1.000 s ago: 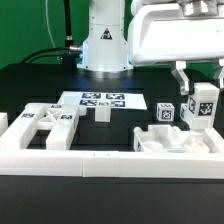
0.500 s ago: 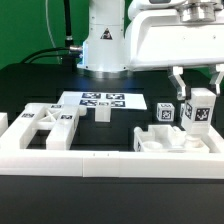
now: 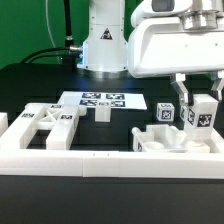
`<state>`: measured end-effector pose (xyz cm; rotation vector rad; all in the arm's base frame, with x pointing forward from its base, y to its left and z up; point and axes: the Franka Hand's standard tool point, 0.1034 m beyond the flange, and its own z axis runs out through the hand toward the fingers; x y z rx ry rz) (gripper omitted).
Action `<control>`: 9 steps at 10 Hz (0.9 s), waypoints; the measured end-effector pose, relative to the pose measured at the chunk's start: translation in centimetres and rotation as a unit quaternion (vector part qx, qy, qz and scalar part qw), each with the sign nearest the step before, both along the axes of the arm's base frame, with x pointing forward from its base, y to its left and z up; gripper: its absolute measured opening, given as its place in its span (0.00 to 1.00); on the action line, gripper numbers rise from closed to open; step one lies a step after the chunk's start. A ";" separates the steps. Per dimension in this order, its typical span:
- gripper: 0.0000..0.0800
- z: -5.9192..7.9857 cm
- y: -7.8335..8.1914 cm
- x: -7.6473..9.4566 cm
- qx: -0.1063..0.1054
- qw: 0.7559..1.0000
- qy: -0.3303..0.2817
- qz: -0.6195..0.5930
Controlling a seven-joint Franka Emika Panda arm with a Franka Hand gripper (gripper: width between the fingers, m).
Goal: Assemble chair
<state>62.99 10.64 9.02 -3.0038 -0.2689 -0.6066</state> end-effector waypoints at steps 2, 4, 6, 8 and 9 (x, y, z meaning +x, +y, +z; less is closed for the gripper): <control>0.36 -0.6 0.1 -0.3 0.000 1.000 -0.007 0.000; 0.37 -0.6 0.2 -0.4 0.000 1.000 -0.014 0.001; 0.58 -0.7 0.2 -0.4 0.000 1.000 -0.013 0.001; 0.79 -0.1 -0.1 -0.2 -0.002 1.000 -0.009 0.003; 0.79 0.3 -0.5 -0.1 -0.005 1.000 -0.008 0.007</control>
Offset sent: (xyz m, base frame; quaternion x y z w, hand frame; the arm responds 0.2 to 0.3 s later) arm 0.0000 0.0000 0.0000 0.0000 0.0000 0.0000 1.0000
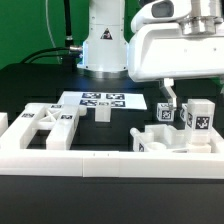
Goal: Assemble chair
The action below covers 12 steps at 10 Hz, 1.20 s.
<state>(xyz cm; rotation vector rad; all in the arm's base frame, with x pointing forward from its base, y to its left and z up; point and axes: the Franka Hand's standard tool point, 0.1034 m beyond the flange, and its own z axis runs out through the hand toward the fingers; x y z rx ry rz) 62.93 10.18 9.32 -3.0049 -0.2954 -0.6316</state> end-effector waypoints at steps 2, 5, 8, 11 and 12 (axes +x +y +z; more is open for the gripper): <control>0.81 1.5 -0.5 0.6 -0.003 1.000 0.006 0.005; 0.81 1.2 -0.4 0.4 -0.003 1.000 0.007 0.005; 0.81 0.3 -0.6 0.1 -0.005 1.000 0.020 0.004; 0.81 -0.1 -0.3 -0.2 -0.007 0.994 0.112 0.012; 0.81 -0.4 -0.1 -1.0 -0.008 0.987 0.159 0.015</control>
Offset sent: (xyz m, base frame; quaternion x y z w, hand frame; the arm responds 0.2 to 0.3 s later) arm 0.0000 0.0000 0.0000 0.0000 0.0000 0.0000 1.0000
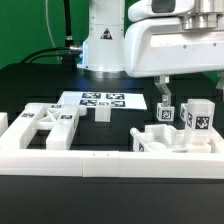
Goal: Assemble chair
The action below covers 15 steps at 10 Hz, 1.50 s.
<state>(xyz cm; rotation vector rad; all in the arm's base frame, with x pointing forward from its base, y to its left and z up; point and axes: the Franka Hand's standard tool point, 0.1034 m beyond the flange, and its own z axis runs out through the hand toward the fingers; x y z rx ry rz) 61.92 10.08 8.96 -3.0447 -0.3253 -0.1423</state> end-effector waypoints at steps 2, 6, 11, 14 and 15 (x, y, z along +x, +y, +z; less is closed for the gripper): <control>0.81 0.2 0.3 0.2 0.000 0.999 0.041 0.004; 0.81 -0.3 0.6 0.6 0.000 0.999 0.034 0.007; 0.35 -0.3 0.8 0.9 0.000 1.000 0.024 0.013; 0.35 -0.3 0.8 0.9 0.001 1.000 0.025 0.003; 0.35 -0.3 0.8 0.9 0.006 0.998 0.030 -0.049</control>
Offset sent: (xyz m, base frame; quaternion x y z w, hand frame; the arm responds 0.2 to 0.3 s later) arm 0.0135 0.0013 0.0006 -0.0268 0.0068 -0.0019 0.9996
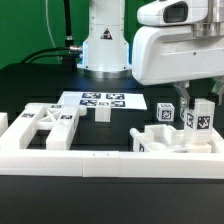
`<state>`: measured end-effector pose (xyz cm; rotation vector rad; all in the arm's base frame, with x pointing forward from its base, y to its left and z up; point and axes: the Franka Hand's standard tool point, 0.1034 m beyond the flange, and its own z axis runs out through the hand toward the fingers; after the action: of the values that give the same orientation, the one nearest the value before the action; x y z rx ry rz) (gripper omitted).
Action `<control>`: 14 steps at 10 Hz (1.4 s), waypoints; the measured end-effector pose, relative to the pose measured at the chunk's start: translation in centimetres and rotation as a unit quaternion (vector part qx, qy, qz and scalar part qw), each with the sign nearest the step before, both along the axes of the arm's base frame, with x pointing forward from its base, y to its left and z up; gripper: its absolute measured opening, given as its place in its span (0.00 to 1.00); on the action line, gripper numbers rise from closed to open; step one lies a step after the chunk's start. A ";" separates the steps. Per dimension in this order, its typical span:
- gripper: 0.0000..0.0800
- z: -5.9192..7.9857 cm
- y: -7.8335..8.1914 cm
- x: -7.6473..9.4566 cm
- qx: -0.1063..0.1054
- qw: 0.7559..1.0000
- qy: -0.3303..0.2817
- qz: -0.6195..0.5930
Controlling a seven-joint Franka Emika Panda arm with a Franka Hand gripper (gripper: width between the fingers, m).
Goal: Assemble chair
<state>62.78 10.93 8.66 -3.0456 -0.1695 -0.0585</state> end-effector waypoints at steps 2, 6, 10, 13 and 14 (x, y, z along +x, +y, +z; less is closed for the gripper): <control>0.36 -0.1 0.3 -0.1 0.015 0.992 0.014 -0.126; 0.36 -0.1 0.7 0.1 0.036 0.931 0.026 -0.363; 0.36 -0.1 0.8 0.1 0.041 0.871 0.040 -0.488; 0.60 0.0 0.9 0.1 0.038 0.896 0.036 -0.440; 0.74 0.0 1.0 0.2 0.038 0.905 0.033 -0.422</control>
Offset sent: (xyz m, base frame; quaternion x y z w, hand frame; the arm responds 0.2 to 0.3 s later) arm -0.0196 0.0011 -0.0149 0.0291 -0.0140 0.2750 0.9609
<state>62.99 11.96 8.71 -2.7790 1.1209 -0.0172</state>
